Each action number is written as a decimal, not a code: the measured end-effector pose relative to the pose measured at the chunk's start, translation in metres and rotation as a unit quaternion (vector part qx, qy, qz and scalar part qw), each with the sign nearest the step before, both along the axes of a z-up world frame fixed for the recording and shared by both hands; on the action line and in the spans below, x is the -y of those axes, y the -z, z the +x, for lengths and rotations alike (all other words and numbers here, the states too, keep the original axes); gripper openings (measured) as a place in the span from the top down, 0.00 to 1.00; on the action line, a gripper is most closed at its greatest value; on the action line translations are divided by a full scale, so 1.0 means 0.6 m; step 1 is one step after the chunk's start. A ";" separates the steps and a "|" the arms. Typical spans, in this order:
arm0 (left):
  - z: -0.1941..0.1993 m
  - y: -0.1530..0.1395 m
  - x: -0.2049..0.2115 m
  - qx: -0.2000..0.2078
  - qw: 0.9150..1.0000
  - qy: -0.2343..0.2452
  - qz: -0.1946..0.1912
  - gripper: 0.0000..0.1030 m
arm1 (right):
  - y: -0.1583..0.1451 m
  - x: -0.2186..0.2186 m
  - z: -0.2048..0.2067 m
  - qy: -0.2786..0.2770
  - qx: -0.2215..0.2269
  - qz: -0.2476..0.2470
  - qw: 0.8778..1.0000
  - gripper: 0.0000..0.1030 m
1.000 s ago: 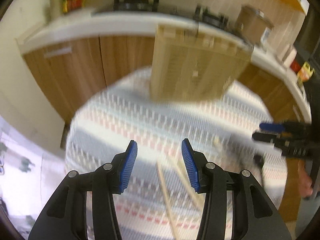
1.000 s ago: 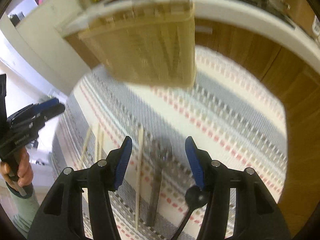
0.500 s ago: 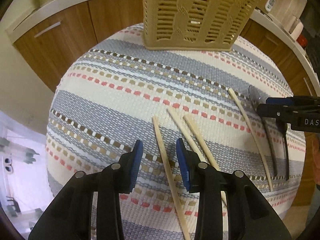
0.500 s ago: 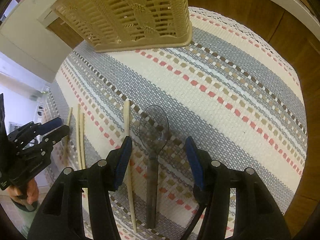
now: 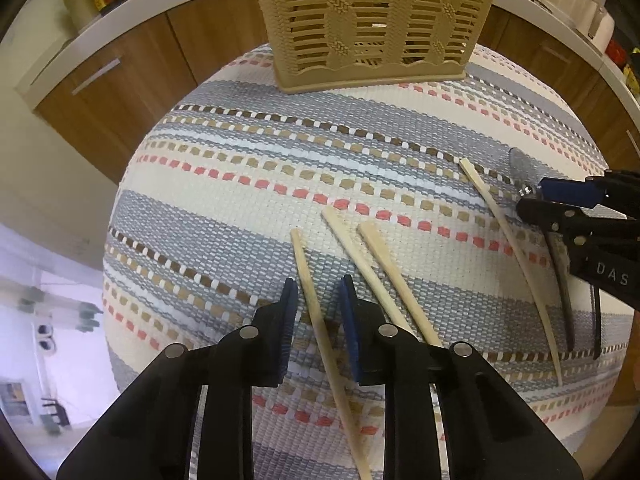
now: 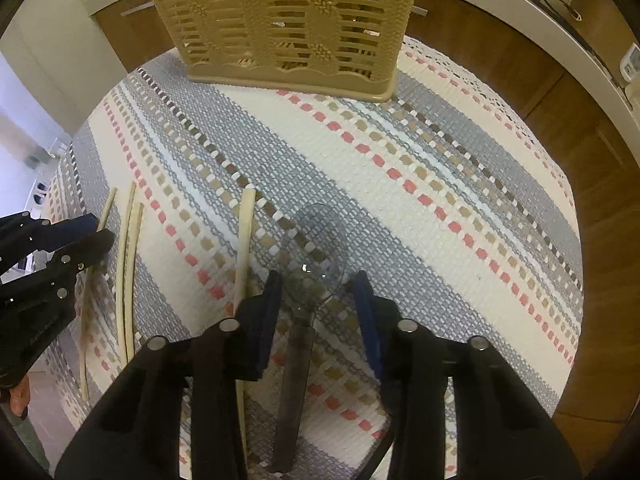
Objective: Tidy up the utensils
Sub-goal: 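Close the left gripper on a wooden chopstick while the right gripper grasps a clear spoon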
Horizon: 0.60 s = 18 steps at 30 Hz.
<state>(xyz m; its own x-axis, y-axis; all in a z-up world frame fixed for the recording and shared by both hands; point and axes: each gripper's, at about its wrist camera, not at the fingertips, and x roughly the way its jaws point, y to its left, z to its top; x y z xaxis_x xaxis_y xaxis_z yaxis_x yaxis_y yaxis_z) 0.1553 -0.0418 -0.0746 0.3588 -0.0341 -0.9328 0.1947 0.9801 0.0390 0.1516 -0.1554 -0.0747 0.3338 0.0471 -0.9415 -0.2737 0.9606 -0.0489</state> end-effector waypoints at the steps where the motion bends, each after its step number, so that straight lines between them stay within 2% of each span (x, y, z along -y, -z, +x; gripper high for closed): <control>1: -0.001 0.000 0.002 -0.001 1.000 0.002 -0.003 0.86 | 0.000 0.001 0.001 0.000 -0.001 0.006 1.000 0.73; 3: -0.002 -0.001 0.008 0.003 1.000 0.002 0.005 0.94 | -0.003 0.013 0.001 0.000 0.000 0.012 1.000 0.73; 9: -0.005 -0.003 0.008 0.014 1.000 0.006 -0.003 0.96 | -0.009 0.032 0.002 0.005 0.003 0.023 1.000 0.73; 18: 0.025 -0.013 -0.018 0.035 0.999 0.004 -0.026 0.96 | -0.015 0.048 0.017 0.021 0.000 0.037 0.999 0.73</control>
<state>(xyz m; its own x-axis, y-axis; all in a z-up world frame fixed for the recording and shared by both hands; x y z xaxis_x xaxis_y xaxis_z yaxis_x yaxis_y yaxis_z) 0.1705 -0.0310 -0.0669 0.4221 -0.0855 -0.9025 0.2014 0.9795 0.0013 0.1617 -0.1842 -0.0655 0.3361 0.1018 -0.9363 -0.2324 0.9724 0.0223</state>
